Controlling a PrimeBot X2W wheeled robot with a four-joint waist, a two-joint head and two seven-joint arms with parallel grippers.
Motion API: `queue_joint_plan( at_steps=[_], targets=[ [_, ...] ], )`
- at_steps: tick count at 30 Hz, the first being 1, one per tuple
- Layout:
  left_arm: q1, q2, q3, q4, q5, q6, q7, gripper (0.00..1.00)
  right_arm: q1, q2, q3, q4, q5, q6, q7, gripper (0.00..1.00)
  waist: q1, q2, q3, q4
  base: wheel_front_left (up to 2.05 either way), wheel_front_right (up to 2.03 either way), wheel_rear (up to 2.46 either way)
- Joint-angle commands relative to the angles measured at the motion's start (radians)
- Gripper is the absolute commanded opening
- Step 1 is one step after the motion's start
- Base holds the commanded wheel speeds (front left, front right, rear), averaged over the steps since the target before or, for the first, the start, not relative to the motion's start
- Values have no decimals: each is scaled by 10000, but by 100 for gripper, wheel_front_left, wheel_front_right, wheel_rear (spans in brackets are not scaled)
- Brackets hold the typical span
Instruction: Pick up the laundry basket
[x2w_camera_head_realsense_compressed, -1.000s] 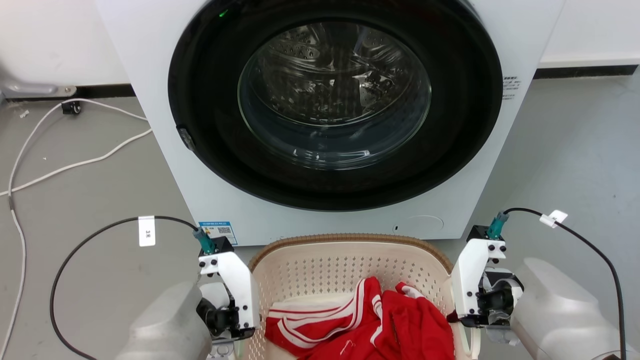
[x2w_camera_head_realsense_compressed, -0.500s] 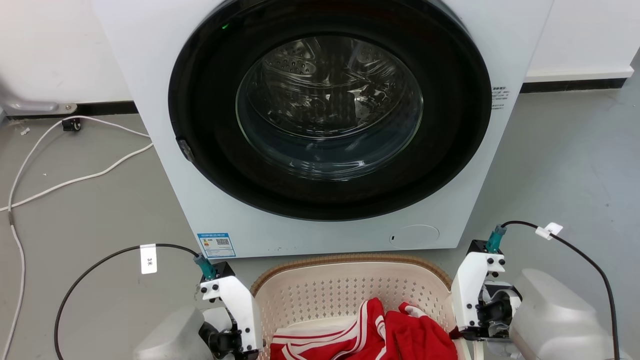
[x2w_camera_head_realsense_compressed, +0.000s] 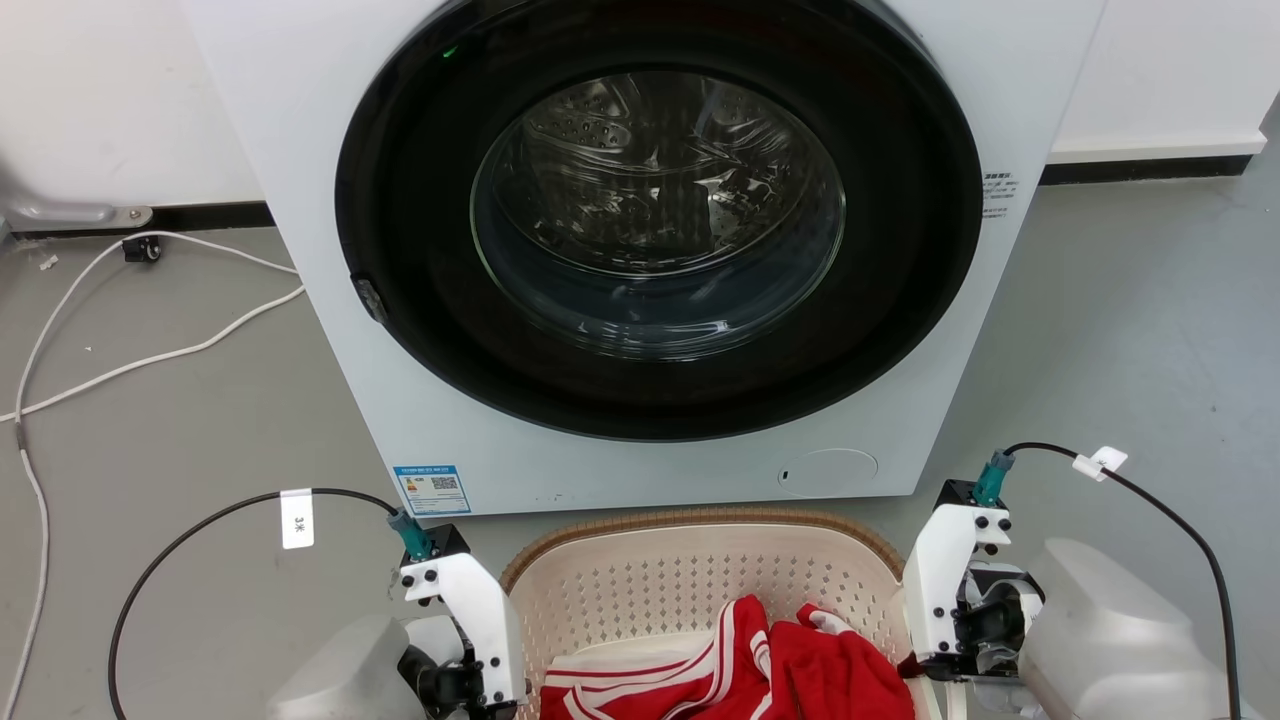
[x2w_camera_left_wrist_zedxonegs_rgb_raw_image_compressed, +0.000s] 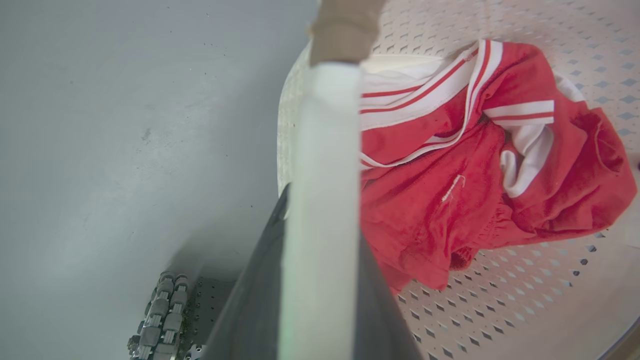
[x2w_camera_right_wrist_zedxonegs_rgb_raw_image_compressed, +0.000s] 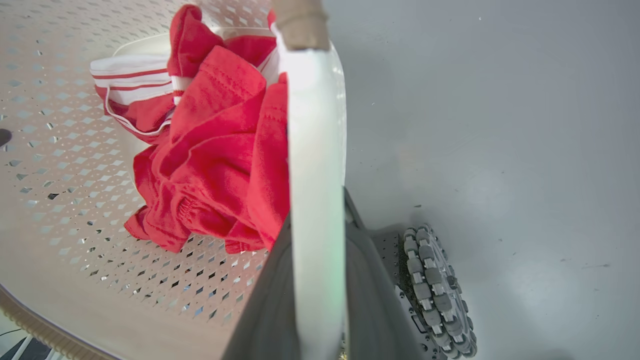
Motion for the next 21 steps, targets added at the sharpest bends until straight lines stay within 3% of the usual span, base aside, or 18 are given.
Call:
queue_joint_plan(
  at_steps=[1, 21],
  targets=[
    [-2, -277, 30, -184, -153, -133, -65, 0, 140, 329, -66, -93, 50, 53, 25, 0, 0, 0, 11, 2, 0, 0, 0],
    [-53, -290, -176, -123, -337, -133, -199, 0, 120, 302, -226, -85, -153, 53, 144, 0, 0, 0, 35, -9, 0, 0, 0]
  ],
)
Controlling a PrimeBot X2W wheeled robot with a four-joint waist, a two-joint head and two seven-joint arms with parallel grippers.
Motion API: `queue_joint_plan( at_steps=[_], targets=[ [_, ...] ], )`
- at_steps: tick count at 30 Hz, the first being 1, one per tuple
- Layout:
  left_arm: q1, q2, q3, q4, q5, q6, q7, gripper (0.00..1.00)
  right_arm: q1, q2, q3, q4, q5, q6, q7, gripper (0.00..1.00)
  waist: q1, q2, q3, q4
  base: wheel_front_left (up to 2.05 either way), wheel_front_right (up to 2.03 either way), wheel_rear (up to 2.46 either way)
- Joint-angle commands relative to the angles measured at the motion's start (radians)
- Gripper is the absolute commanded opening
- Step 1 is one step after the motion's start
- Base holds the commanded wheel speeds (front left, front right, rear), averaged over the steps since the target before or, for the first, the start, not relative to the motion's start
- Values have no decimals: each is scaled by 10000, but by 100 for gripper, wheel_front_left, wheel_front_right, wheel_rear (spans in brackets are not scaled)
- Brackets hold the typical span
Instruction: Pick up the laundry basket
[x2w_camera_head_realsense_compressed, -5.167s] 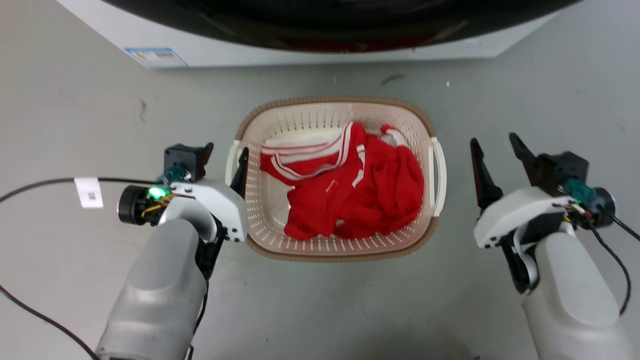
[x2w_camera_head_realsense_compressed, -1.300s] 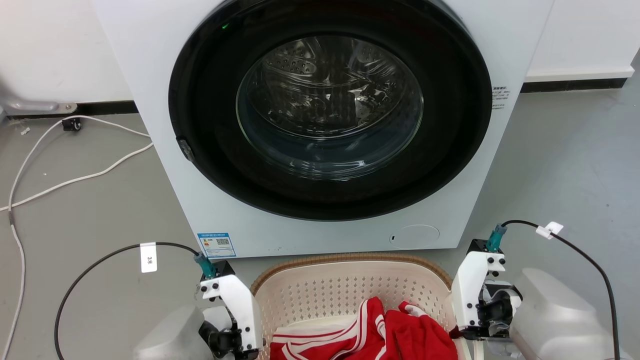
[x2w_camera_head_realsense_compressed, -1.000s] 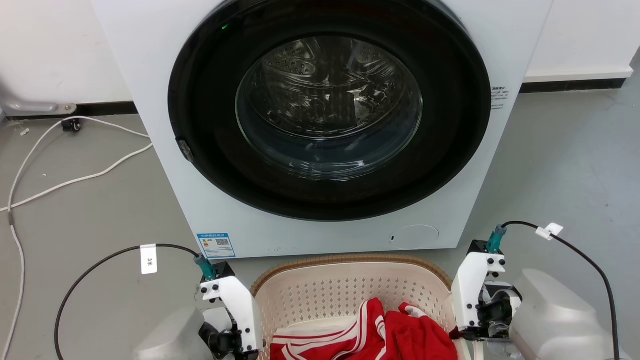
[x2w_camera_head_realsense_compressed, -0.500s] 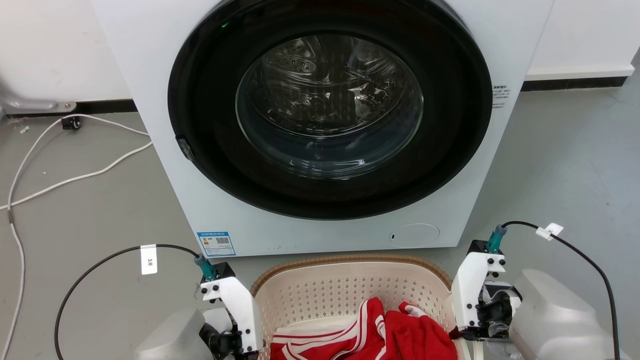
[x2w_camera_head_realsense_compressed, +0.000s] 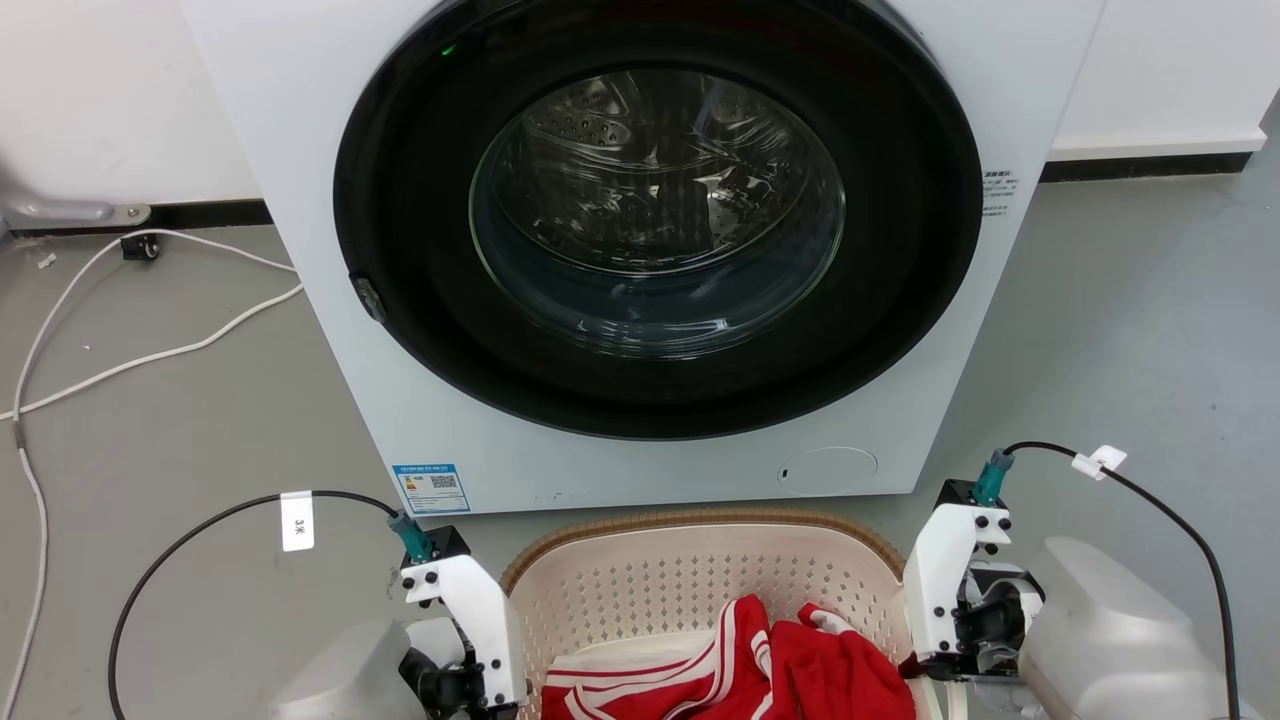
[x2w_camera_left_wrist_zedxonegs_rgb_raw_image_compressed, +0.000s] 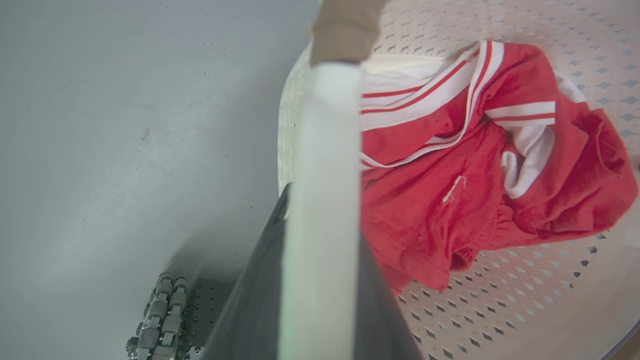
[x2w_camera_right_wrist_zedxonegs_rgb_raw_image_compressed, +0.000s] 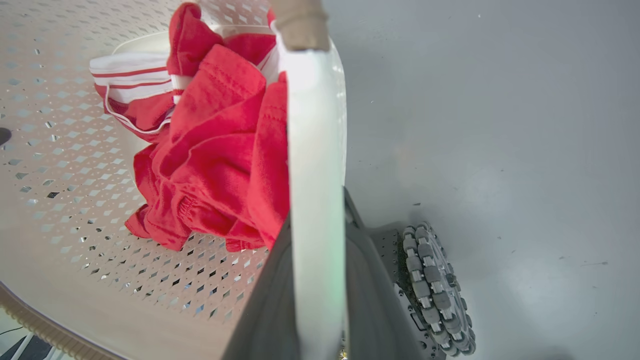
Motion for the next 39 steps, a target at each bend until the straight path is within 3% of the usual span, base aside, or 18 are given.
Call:
queue_joint_plan(
  at_steps=[1, 39],
  targets=[
    [-52, -285, 17, -161, -160, -134, -45, 0, 118, 281, -58, -87, 17, 53, 62, 0, 0, 0, 5, 2, 0, 0, 0],
    [-46, -229, -293, -111, -436, -133, -198, 0, 170, 352, -503, -86, -281, 53, 135, 0, 0, 0, 67, 5, 0, 0, 0]
  ],
)
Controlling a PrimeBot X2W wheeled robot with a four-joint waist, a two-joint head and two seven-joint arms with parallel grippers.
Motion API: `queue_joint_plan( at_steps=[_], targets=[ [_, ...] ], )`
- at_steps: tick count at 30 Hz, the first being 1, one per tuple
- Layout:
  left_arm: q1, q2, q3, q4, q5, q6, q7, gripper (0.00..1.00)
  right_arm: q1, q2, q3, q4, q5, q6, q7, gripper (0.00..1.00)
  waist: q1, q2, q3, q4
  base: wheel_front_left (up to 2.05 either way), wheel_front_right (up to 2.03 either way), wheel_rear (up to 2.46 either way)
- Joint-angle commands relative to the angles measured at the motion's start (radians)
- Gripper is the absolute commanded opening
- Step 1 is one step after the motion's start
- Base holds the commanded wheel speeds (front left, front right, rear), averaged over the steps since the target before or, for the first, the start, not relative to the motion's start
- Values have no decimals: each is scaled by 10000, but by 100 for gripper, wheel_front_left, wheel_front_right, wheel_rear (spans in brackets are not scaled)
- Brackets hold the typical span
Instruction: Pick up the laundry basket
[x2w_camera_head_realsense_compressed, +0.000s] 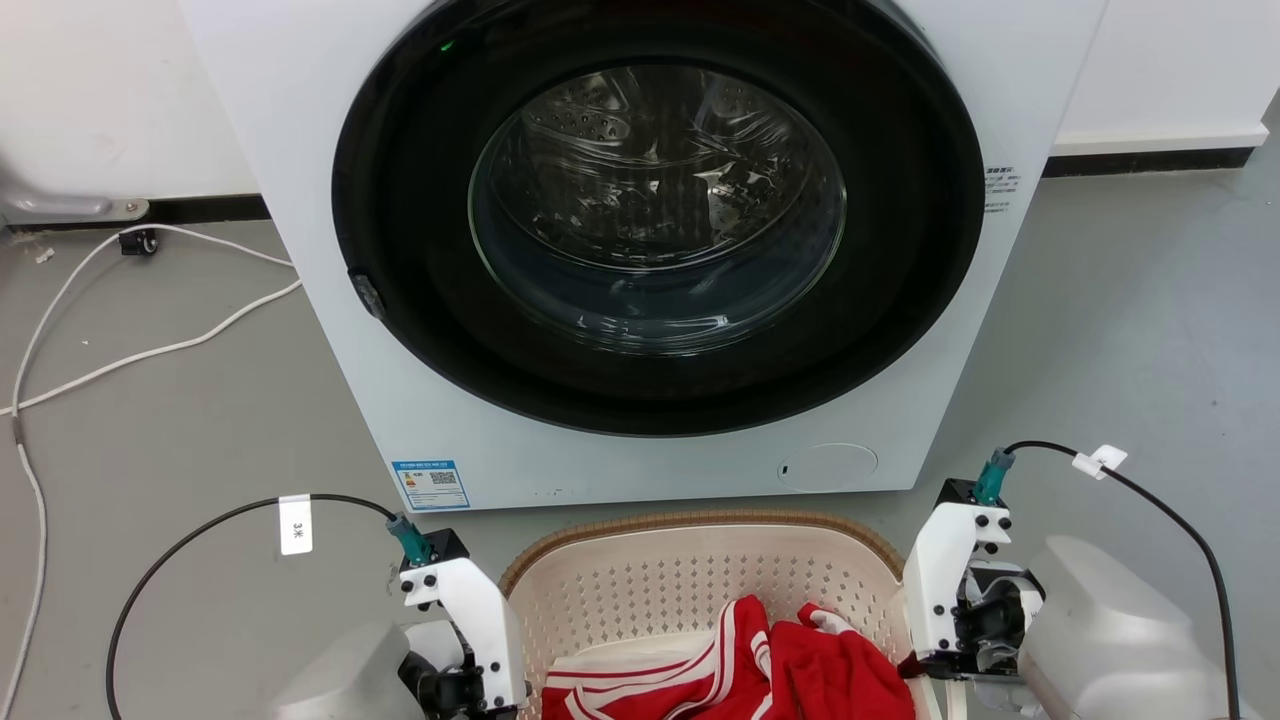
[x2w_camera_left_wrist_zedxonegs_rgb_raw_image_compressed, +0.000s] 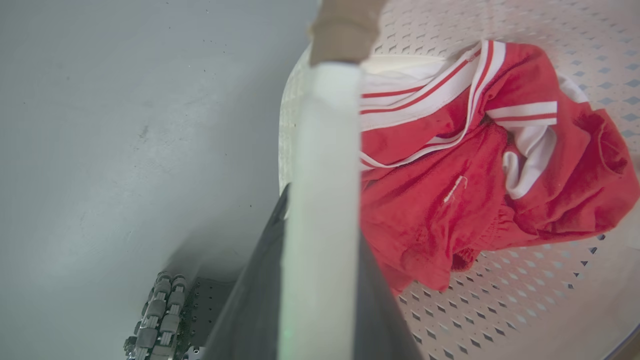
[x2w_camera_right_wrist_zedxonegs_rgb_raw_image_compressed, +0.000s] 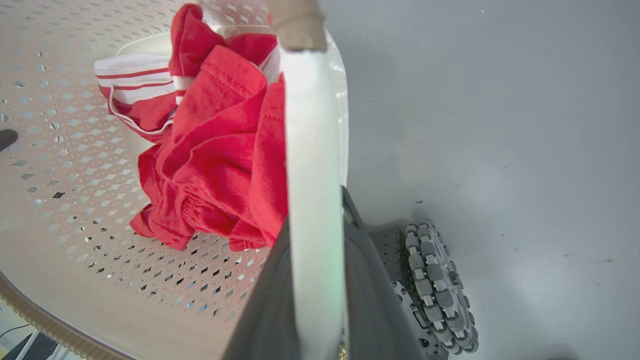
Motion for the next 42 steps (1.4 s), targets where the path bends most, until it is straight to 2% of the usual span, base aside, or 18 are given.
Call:
queue_joint_plan(
  at_steps=[1, 42],
  targets=[
    [-42, -257, 13, -155, -116, -131, -82, 0, 154, 313, -81, -86, 41, 53, 26, 0, 0, 0, 6, 4, 0, 0, 0],
    [-38, -315, -233, -99, -406, -132, -271, 0, 216, 385, -555, -86, -272, 53, 132, 0, 0, 0, 21, -6, 0, 0, 0]
  ],
)
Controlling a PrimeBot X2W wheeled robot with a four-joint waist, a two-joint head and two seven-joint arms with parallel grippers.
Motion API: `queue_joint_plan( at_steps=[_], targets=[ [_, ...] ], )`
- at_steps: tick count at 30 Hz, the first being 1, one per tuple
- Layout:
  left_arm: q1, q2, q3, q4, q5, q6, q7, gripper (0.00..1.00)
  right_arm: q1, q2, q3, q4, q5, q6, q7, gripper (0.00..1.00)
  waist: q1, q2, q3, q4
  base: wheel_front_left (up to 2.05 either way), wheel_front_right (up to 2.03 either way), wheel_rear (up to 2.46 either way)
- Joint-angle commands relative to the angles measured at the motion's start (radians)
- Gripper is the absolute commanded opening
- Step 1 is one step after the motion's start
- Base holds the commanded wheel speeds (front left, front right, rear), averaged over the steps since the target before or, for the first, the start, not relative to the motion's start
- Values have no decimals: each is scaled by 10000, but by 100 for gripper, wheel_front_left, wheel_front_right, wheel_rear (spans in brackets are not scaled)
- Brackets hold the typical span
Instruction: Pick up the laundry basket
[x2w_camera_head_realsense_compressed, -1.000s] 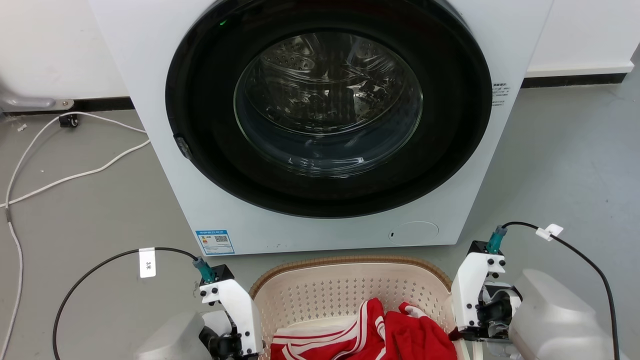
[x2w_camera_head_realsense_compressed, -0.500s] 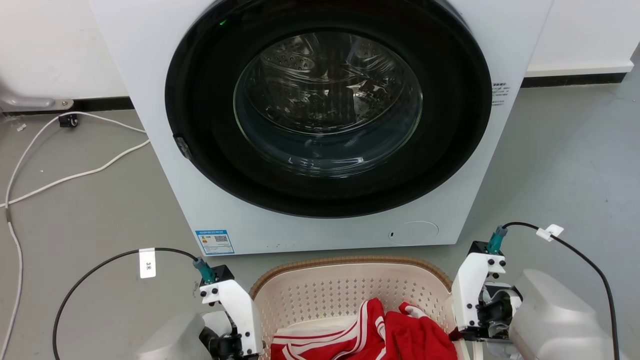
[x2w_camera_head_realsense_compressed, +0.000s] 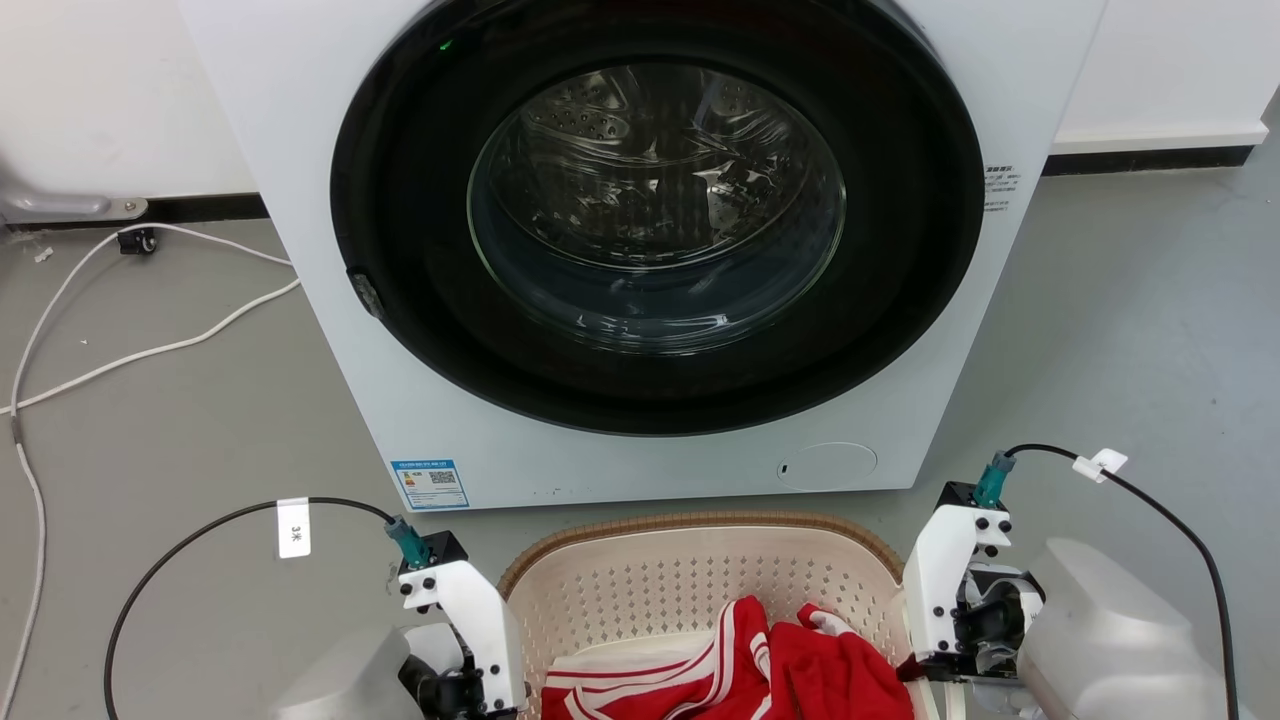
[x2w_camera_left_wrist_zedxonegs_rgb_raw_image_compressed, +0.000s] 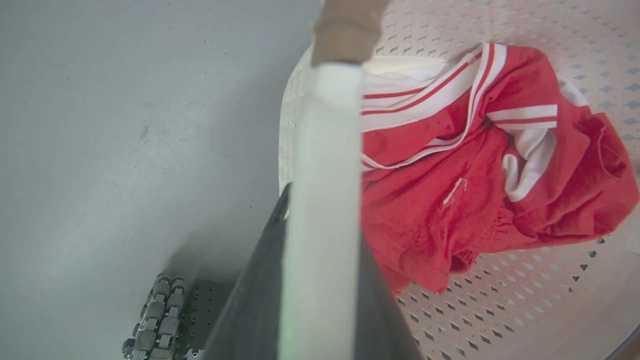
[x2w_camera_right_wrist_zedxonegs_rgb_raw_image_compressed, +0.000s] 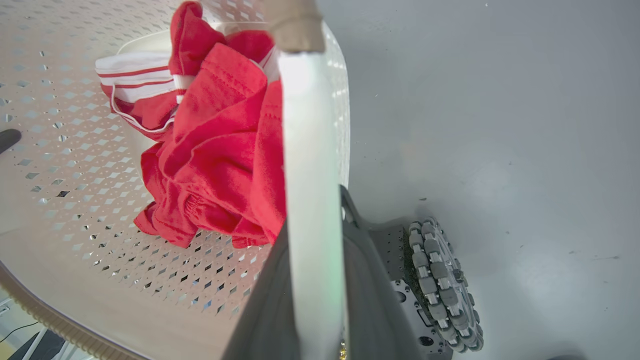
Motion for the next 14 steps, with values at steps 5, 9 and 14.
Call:
queue_joint_plan(
  at_steps=[5, 9, 14],
  targets=[
    [-42, -317, 4, -148, -170, -132, -88, 0, 153, 340, -117, -86, 22, 54, 60, 0, 0, 0, -8, -5, 0, 0, 0],
    [-28, -323, -17, -160, -204, -132, -127, 0, 187, 328, -151, -86, -3, 54, 75, 0, 0, 0, -32, 1, 0, 0, 0],
    [-13, -312, -37, -188, -234, -132, -140, 0, 184, 338, -205, -86, -54, 54, 102, 0, 0, 0, -40, -9, 0, 0, 0]
  ],
)
